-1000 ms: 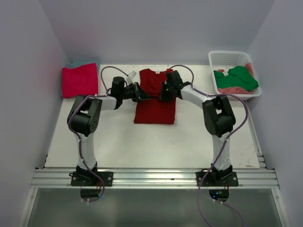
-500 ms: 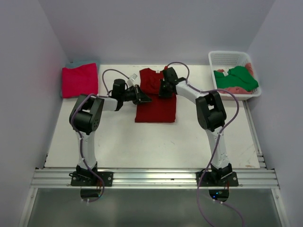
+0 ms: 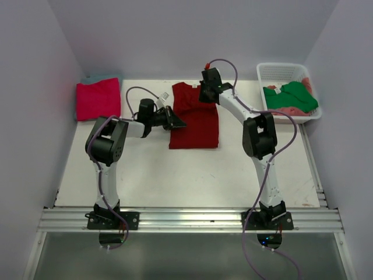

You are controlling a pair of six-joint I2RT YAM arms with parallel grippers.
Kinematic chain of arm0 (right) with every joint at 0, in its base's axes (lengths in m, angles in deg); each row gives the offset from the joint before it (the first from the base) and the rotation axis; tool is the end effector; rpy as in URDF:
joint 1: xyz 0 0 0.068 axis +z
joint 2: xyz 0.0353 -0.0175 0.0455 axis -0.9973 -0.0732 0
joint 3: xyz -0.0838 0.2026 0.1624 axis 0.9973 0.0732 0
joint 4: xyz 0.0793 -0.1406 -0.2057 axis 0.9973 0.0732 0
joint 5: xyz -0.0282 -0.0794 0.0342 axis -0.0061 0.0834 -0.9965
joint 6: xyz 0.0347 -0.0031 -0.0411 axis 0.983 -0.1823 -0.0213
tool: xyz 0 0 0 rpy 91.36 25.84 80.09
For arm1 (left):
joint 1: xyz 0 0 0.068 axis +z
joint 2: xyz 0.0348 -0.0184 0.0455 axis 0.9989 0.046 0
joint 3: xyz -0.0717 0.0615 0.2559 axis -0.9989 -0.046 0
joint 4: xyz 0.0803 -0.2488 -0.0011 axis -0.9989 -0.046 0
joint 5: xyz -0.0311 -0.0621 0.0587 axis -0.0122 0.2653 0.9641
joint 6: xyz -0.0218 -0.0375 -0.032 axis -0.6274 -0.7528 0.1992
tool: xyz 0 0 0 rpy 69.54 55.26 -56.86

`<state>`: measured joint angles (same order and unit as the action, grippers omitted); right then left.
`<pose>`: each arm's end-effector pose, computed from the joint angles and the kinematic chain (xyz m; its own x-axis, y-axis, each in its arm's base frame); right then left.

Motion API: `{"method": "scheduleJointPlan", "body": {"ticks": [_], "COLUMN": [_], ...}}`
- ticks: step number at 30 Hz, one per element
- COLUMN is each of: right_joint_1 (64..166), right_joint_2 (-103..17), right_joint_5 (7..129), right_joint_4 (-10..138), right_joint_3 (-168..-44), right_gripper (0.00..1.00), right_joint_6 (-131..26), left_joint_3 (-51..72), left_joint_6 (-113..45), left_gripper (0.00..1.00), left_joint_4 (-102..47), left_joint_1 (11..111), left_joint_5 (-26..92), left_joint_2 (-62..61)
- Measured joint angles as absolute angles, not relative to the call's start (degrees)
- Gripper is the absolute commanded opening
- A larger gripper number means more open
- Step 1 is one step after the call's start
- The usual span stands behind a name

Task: Fold and stack the t-shirts
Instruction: Fold the folded rectangular tshirt in 1/3 of the way

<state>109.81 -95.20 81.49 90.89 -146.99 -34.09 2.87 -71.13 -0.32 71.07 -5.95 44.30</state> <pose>0.4870 0.2127 0.2178 -0.7150 0.1488 -0.6831 -0.0287 0.9700 0.2412 0.4041 -0.1454 0.1306 -0.8982 -0.2657 -0.3502 0.2270 0.4018 -0.8872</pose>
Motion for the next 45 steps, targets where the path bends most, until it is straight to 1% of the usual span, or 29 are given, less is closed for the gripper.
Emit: {"method": "scheduleJointPlan", "body": {"ticks": [4,6,8,10,12,15,18,20,22,28,32,39,42,45], "right_joint_1": [109.4,109.2,109.1,109.1,109.1,109.1,109.1,109.1,109.1,109.2,109.2,109.2,109.2,109.2], "right_joint_2": [-99.0,-99.0,-95.6,-91.1,-84.6,-73.1,-62.3,-57.0,-54.5,-56.6,-59.6,-65.4,-66.3,-66.3], "right_joint_5": [81.7,81.7,81.8,82.2,83.2,83.6,82.4,81.1,79.0,73.0,70.8,69.4,69.4,69.6], "right_joint_4": [92.0,91.0,86.3,83.5,80.7,77.1,72.6,69.2,66.5,62.6,61.9,61.4,61.4,61.4], "right_joint_3": [-154.1,-152.2,-143.0,-133.2,-122.3,-110.0,-102.5,-99.0,-96.4,-86.9,-82.7,-86.3,-88.6,-89.1], "right_gripper": [0.0,0.0,0.0,0.0,0.0,0.0,0.0,0.0,0.0,0.0,0.0,0.0,0.0,0.0], "right_joint_6": [-35.1,-35.5,-35.9,-36.3,-36.5,-36.6,-36.2,-35.2,-33.7,-28.8,-26.7,-26.1,-26.1,-26.1], "left_joint_3": [2.0,0.7,-2.7,-6.9,-10.3,-13.6,-16.5,-17.5,-18.7,-22.4,-23.7,-22.8,-19.6,-13.8], "left_joint_6": [-70.8,-70.0,-68.8,-67.4,-66.0,-64.4,-63.2,-62.3,-62.0,-62.1,-62.1,-62.6,-62.7,-64.0], "left_gripper": [0.04,0.05,0.09,0.1,0.1,0.12,0.12,0.11,0.08,0.07,0.06,0.06,0.06,0.05], "left_joint_4": [-0.3,0.0,0.9,1.7,2.3,3.5,5.6,6.0,6.1,5.4,5.2,6.0,6.2,7.1], "left_joint_1": [71.1,71.1,71.1,71.1,71.1,71.1,71.1,71.0,71.0,71.0,71.0,69.3,67.7,66.4], "left_joint_5": [-5.8,-5.4,-4.3,-2.9,-1.5,0.3,1.1,1.2,1.1,0.6,0.5,0.3,0.2,-0.2], "left_joint_2": [44.3,43.8,41.5,37.2,31.6,23.6,17.7,17.0,18.1,24.9,26.5,26.6,27.9,32.3]}}
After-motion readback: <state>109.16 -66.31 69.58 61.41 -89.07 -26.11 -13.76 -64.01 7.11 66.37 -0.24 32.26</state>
